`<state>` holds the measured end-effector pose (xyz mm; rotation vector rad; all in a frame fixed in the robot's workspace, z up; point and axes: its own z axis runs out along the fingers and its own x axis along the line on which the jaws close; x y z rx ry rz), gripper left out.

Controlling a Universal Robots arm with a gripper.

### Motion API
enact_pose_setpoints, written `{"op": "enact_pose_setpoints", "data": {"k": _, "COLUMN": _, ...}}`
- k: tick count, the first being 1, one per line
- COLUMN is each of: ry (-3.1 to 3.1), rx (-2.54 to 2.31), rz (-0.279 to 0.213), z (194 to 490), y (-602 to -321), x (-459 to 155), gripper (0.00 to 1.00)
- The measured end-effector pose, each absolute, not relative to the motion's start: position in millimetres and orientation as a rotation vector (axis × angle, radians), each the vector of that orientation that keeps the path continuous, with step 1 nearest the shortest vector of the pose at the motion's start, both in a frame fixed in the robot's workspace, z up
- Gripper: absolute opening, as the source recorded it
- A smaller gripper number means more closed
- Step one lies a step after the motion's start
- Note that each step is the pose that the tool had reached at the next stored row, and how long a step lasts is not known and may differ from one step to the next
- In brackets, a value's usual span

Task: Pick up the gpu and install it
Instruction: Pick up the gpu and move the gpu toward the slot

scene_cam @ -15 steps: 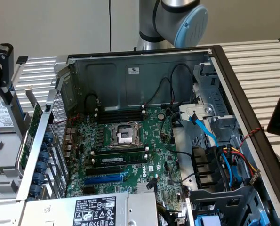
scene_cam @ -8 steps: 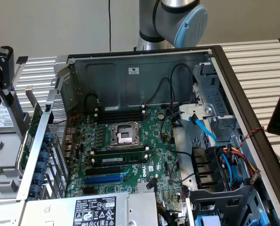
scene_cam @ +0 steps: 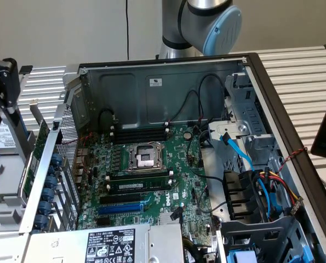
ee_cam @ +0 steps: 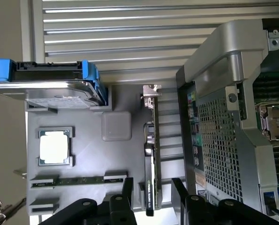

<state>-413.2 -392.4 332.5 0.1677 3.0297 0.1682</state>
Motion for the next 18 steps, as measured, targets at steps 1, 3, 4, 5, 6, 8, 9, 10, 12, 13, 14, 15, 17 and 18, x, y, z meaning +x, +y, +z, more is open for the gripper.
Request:
{"op": "enact_pose_setpoints", "data": {"k": 1, "ry": 3.029, "rx": 0.171, "rz": 0.186, "z": 332.0, "y": -392.6, "x": -413.3, "gripper": 0.45}}
{"op": "enact_pose_setpoints", "data": {"k": 3, "ry": 3.028, "rx": 0.175, "rz": 0.216, "z": 331.0, "y": -393.3, "x": -413.6, "gripper": 0.45}}
{"op": "enact_pose_setpoints", "data": {"k": 4, "ry": 3.028, "rx": 0.176, "rz": 0.221, "z": 329.6, "y": -394.7, "x": -413.7, "gripper": 0.45}}
{"op": "enact_pose_setpoints", "data": {"k": 5, "ry": 3.027, "rx": 0.177, "rz": 0.222, "z": 327.8, "y": -396.2, "x": -413.7, "gripper": 0.45}}
{"op": "enact_pose_setpoints", "data": {"k": 6, "ry": 3.027, "rx": 0.178, "rz": 0.221, "z": 326.4, "y": -396.8, "x": -413.7, "gripper": 0.45}}
{"op": "enact_pose_setpoints", "data": {"k": 8, "ry": 3.027, "rx": 0.18, "rz": 0.212, "z": 324.0, "y": -397.5, "x": -413.7, "gripper": 0.45}}
{"op": "enact_pose_setpoints", "data": {"k": 9, "ry": 3.027, "rx": 0.18, "rz": 0.212, "z": 322.3, "y": -398.0, "x": -413.7, "gripper": 0.45}}
{"op": "enact_pose_setpoints", "data": {"k": 10, "ry": 3.028, "rx": 0.18, "rz": 0.212, "z": 321.4, "y": -398.8, "x": -413.8, "gripper": 0.45}}
{"op": "enact_pose_setpoints", "data": {"k": 12, "ry": 3.028, "rx": 0.18, "rz": 0.212, "z": 319.2, "y": -401.2, "x": -413.8, "gripper": 0.45}}
{"op": "enact_pose_setpoints", "data": {"k": 13, "ry": 3.028, "rx": 0.181, "rz": 0.211, "z": 317.8, "y": -401.1, "x": -414.2, "gripper": 0.45}}
{"op": "enact_pose_setpoints", "data": {"k": 14, "ry": 3.027, "rx": 0.18, "rz": 0.208, "z": 316.7, "y": -401.2, "x": -414.4, "gripper": 0.45}}
{"op": "enact_pose_setpoints", "data": {"k": 15, "ry": 3.025, "rx": 0.18, "rz": 0.207, "z": 315.7, "y": -401.2, "x": -414.6, "gripper": 0.45}}
{"op": "enact_pose_setpoints", "data": {"k": 17, "ry": 3.022, "rx": 0.181, "rz": 0.205, "z": 313.3, "y": -401.3, "x": -415.7, "gripper": 0.45}}
{"op": "enact_pose_setpoints", "data": {"k": 18, "ry": 3.02, "rx": 0.182, "rz": 0.204, "z": 311.9, "y": -401.2, "x": -416.2, "gripper": 0.45}}
